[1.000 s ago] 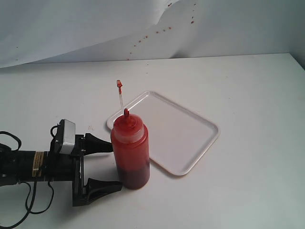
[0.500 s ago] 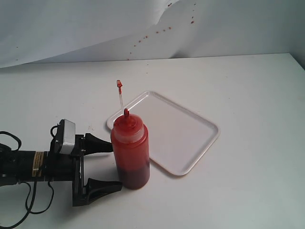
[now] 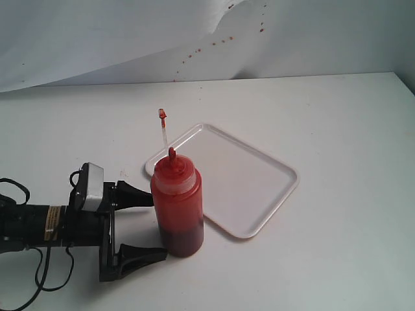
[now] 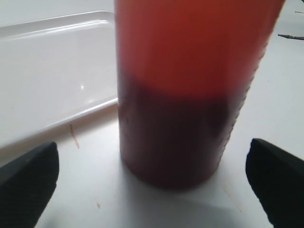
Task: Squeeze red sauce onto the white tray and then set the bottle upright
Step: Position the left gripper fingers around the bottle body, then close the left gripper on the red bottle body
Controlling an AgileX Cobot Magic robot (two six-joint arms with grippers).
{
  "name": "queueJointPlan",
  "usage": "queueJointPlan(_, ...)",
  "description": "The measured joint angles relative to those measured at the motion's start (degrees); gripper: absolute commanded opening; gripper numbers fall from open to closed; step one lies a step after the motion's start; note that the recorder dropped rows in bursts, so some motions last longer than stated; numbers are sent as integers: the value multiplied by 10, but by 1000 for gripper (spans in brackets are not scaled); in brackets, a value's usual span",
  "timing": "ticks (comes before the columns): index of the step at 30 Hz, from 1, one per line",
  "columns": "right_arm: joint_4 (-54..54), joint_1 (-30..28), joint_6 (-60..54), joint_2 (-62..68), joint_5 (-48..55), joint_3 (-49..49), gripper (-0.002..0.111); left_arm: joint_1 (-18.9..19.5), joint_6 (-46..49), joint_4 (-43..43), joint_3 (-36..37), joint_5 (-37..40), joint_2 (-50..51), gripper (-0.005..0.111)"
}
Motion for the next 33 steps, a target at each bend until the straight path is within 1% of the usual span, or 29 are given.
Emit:
queueJointPlan(7,0,0,0,0,0,0,0,-29,23,-26,0,15,0,105)
queueJointPlan(18,0,0,0,0,0,0,0,-30,39,-36,-7,16,0,105)
queueJointPlan(24,0,0,0,0,0,0,0,-30,-5,-35,-33,17,0,105)
queueJointPlan(33,0,0,0,0,0,0,0,-30,-42,-15,-53,26,0,105)
